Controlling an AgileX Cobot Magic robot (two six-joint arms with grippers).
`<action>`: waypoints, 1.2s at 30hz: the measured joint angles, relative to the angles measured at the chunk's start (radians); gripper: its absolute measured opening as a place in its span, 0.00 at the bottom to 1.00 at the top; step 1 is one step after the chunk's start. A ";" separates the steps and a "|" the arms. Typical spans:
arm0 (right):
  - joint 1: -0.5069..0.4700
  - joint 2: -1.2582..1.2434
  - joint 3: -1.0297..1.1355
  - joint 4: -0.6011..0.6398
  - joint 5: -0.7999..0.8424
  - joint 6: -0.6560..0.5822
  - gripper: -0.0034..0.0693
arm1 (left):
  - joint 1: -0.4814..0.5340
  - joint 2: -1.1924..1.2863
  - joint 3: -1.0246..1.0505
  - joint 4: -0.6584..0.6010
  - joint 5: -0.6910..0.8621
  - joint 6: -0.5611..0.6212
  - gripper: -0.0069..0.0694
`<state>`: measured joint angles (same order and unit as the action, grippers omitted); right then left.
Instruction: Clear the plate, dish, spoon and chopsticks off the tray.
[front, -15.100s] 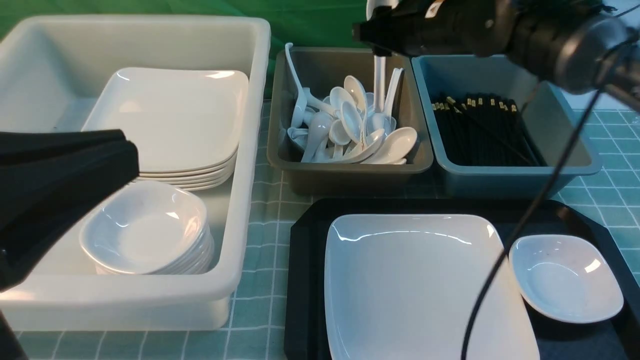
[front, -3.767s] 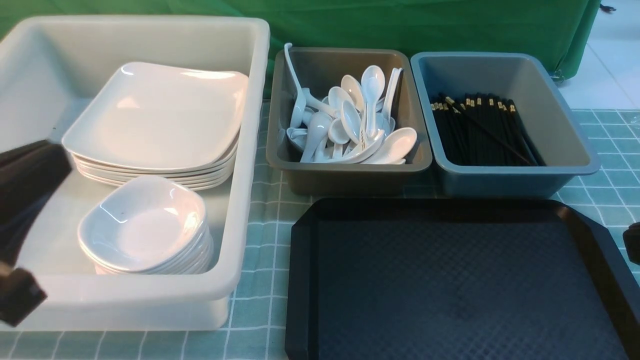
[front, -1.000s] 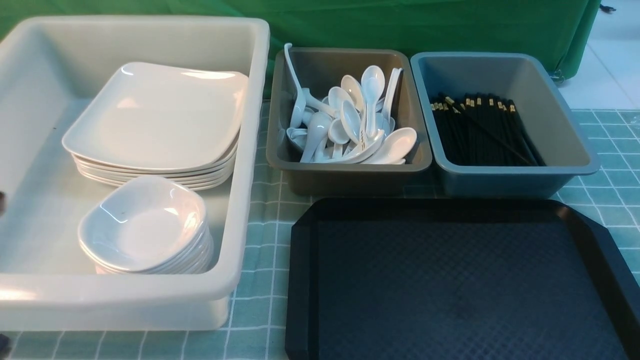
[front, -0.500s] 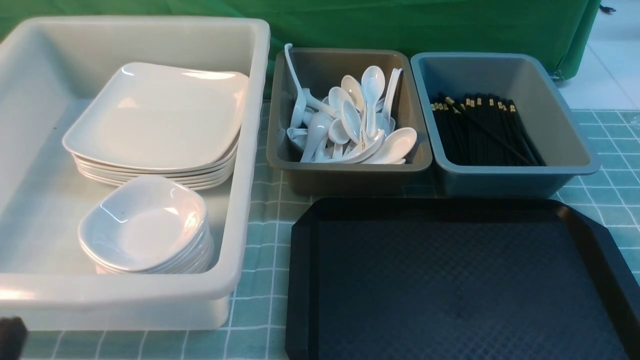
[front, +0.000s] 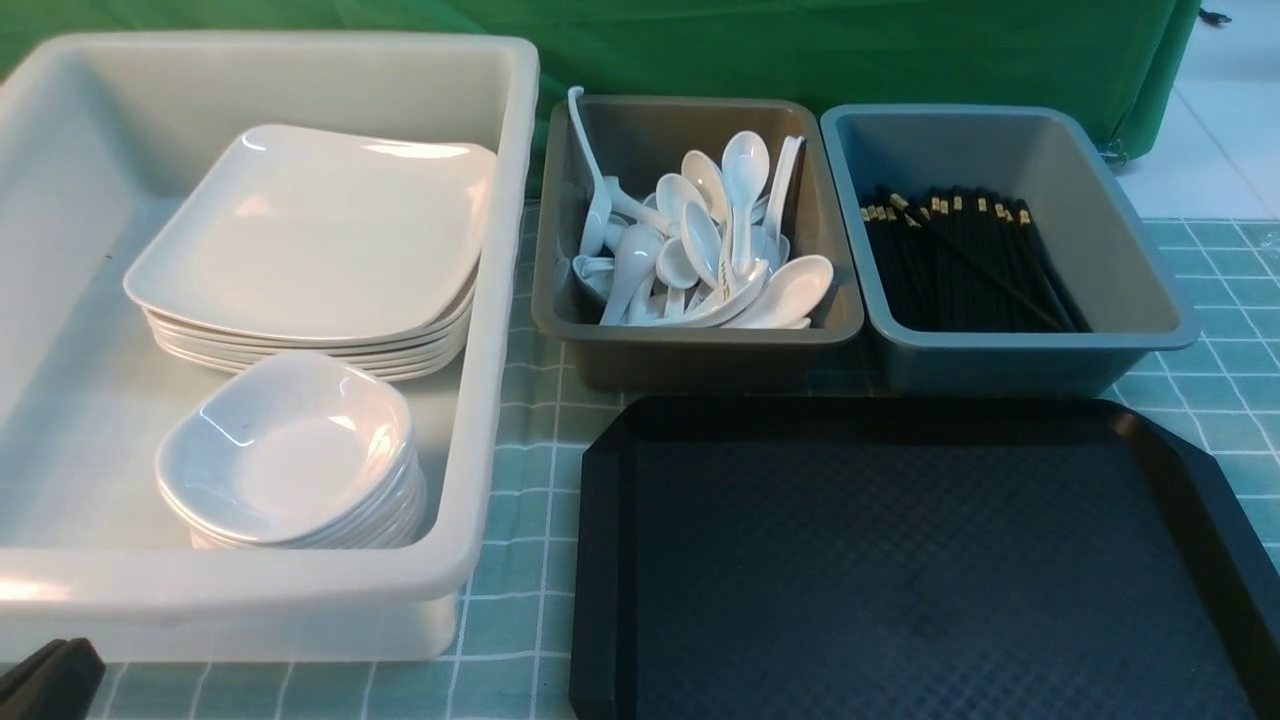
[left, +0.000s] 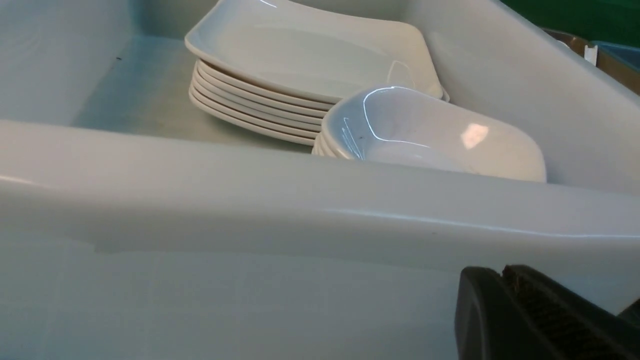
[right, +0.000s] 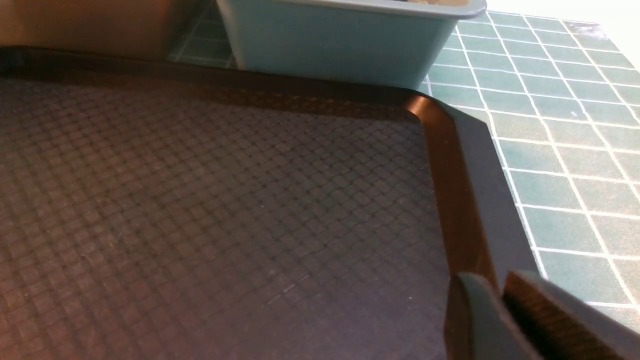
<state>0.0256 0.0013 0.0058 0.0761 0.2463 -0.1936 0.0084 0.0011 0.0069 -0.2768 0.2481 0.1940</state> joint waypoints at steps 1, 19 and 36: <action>0.000 0.000 0.000 0.000 0.000 0.000 0.22 | 0.000 0.000 0.000 0.020 0.000 -0.013 0.11; 0.000 0.000 0.000 0.000 0.000 0.000 0.25 | 0.000 0.000 0.000 0.201 -0.003 -0.152 0.11; 0.000 0.000 0.000 0.000 0.000 0.001 0.31 | 0.000 0.000 0.000 0.204 -0.003 -0.152 0.11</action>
<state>0.0256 0.0013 0.0058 0.0761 0.2463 -0.1927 0.0084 0.0011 0.0069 -0.0732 0.2447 0.0416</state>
